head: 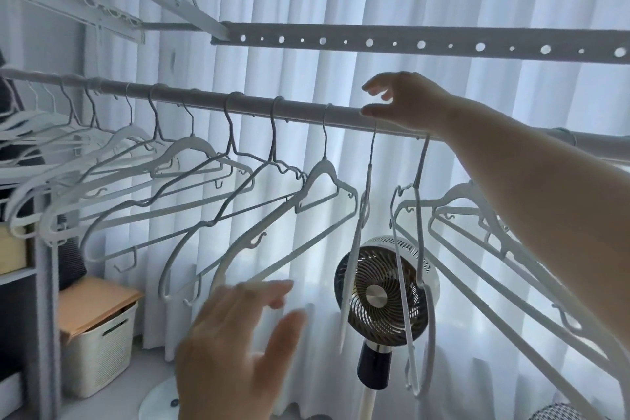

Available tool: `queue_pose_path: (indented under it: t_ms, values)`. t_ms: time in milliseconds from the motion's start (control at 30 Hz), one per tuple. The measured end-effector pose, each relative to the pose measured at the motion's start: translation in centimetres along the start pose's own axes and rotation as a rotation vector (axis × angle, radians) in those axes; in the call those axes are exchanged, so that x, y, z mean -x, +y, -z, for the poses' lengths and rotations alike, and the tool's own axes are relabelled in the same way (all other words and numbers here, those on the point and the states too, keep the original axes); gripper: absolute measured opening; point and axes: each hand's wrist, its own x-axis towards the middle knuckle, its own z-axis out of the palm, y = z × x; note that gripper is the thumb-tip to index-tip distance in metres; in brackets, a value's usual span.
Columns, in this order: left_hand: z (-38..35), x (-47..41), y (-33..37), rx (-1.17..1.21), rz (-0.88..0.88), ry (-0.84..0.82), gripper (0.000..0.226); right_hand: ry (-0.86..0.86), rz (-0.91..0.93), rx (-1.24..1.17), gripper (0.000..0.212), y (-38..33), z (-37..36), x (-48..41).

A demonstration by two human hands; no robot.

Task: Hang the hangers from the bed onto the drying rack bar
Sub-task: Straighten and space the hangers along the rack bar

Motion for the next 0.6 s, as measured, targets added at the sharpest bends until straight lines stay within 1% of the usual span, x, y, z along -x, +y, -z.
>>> queue_pose_path:
  t_ms: [67, 100, 133, 233, 333, 400, 533, 600]
  values:
    - [0.7, -0.7, -0.7, -0.080, -0.061, 0.100, 0.021, -0.003, 0.013, 0.010, 0.045, -0.5, -0.2, -0.2]
    - [1.0, -1.1, -1.1, -0.118, -0.058, 0.121, 0.015, -0.010, 0.019, 0.016, 0.045, -0.8, -0.3, -0.3]
    - [1.1, -1.5, -1.6, -0.154, -0.026, 0.115, 0.016, -0.018, 0.025, 0.021, 0.045, -1.1, -0.5, -0.4]
    - [0.9, -2.4, -3.3, -0.211, 0.072, 0.011, 0.031, -0.033, 0.045, 0.037, 0.045, -2.3, -0.9, -0.8]
    - [0.8, -2.4, -4.4, -0.244, 0.144, -0.076, 0.034, -0.041, 0.057, 0.048, 0.045, -3.3, -1.3, -1.6]
    - [0.6, -2.3, -4.9, -0.282, 0.159, -0.106, 0.038, -0.055, 0.053, 0.059, 0.045, -3.9, -1.8, -2.3]
    - [0.9, -2.8, -6.3, -0.355, 0.107, -0.057, 0.033, -0.101, 0.020, 0.075, 0.045, -4.9, -2.8, -3.5]
    - [1.2, -3.3, -7.0, -0.399, 0.105, -0.022, 0.034, -0.114, -0.001, 0.087, 0.045, -5.2, -3.3, -3.9]
